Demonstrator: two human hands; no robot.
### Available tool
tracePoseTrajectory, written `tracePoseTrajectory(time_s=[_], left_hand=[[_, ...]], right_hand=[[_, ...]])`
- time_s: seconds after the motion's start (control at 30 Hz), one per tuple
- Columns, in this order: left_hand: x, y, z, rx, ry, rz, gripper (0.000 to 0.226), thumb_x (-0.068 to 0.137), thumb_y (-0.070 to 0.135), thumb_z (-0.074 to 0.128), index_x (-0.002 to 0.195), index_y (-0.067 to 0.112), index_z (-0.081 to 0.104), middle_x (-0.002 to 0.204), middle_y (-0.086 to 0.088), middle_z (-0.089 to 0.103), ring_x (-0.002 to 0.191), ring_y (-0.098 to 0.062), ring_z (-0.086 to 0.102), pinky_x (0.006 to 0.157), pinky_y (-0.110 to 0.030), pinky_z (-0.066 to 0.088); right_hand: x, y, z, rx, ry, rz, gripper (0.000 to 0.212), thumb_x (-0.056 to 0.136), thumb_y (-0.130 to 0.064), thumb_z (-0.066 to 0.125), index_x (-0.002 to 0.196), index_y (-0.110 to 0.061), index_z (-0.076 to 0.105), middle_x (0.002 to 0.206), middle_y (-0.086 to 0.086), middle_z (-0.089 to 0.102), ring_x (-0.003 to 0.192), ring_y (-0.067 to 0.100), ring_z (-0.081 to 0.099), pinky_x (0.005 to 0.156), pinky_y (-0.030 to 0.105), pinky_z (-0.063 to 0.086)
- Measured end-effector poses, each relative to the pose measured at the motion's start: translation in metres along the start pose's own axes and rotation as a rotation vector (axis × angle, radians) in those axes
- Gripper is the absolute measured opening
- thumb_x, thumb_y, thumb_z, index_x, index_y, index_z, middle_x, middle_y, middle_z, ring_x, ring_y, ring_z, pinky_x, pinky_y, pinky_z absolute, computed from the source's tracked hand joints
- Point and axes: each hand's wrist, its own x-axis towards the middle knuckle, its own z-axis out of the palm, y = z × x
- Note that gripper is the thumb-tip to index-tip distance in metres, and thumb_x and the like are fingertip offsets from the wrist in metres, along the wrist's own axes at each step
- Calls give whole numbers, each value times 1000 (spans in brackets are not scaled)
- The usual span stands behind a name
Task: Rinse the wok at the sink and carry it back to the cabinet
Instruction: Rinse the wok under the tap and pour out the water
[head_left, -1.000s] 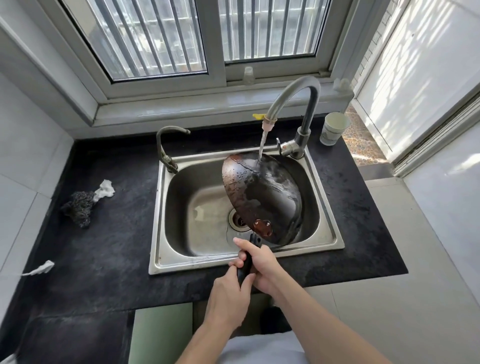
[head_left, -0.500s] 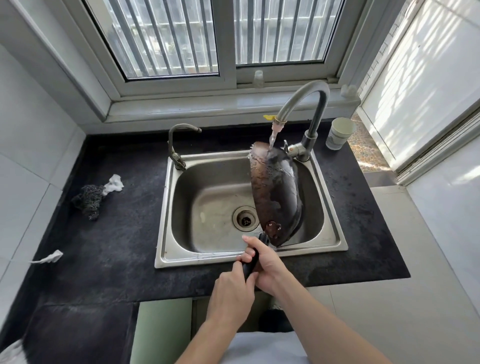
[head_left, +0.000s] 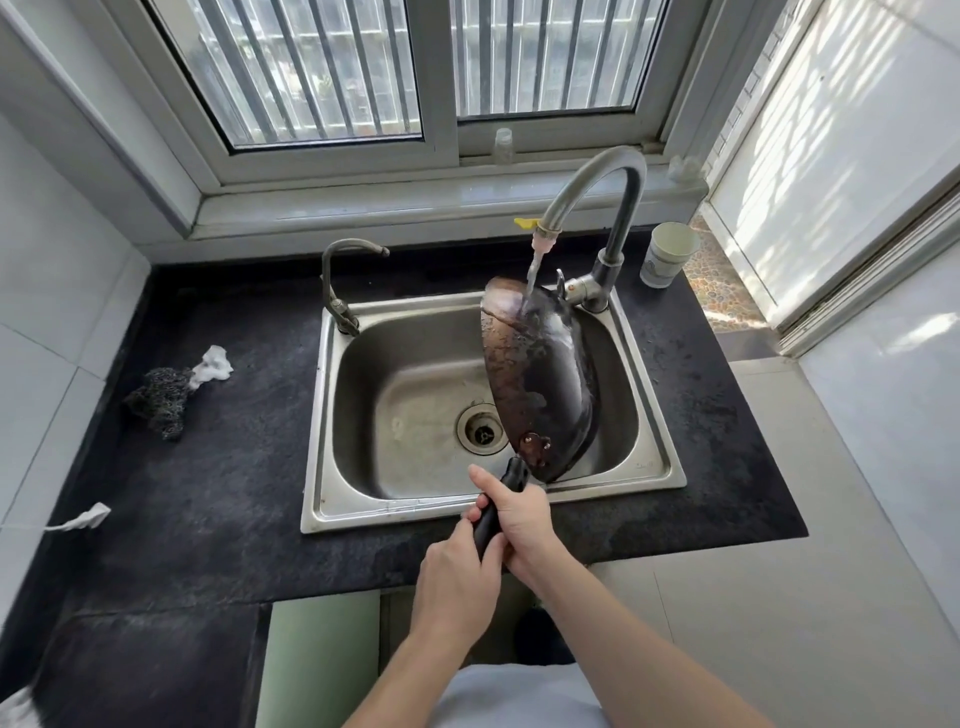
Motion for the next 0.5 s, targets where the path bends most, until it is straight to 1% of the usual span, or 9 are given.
tracePoseTrajectory(time_s=[0.07,0.1,0.17,0.23,0.3,0.37,0.4,0.5], left_hand=[[1,-1,1,-5,-8,-19,36,95,43,49,119,19,61,97,-1,73,83,-17,67,71,-35,56],[2,-2,3,-1,-11,-23,35,95,42,49,116,18,63,95,0,73,79,-15,65,68,-33,55],[2,-3,4,13,-14,-15,34,96,40,49,112,15,65,92,1,71,69,-10,58,59,-25,47],[2,-4,5,15,-10,-11,34,97,39,48,116,16,64,92,2,71,68,-7,57,54,-19,42],[2,-5,6,2,-14,-20,35,97,40,48,118,17,63,92,3,71,71,-9,62,57,-20,48],[3,-5,6,-10,-24,-30,36,96,40,48,121,18,62,94,2,72,76,-10,65,63,-26,54],[3,-6,6,-18,-27,-30,37,96,40,48,123,18,61,97,1,73,78,-11,65,64,-26,53],[5,-7,4,-44,-38,-29,40,97,37,48,129,16,58,106,-2,72,80,-11,60,64,-21,43]], right_hand=[[-1,0,1,-15,19,-8,32,86,-11,78,72,-9,49,56,7,55,47,20,55,52,33,52],[-1,0,1,-30,39,-13,31,87,-10,77,74,-8,49,56,7,55,46,20,55,51,33,52],[-1,0,1,-66,78,-26,28,88,-8,75,76,-6,50,56,7,56,47,20,57,52,33,52],[1,2,1,-95,98,-32,27,88,-10,75,76,-5,52,57,8,58,48,21,58,54,34,53],[2,4,1,-119,113,-40,26,88,-11,74,74,-4,54,57,8,59,50,22,59,57,35,53],[3,5,1,-140,124,-51,28,88,-12,74,68,-4,55,57,8,59,50,22,59,59,36,53],[3,5,1,-149,129,-55,29,88,-11,74,66,-4,56,56,8,59,50,22,60,59,36,53],[2,6,3,-173,144,-74,30,89,-8,72,64,-4,55,56,10,58,48,22,60,56,35,52]])
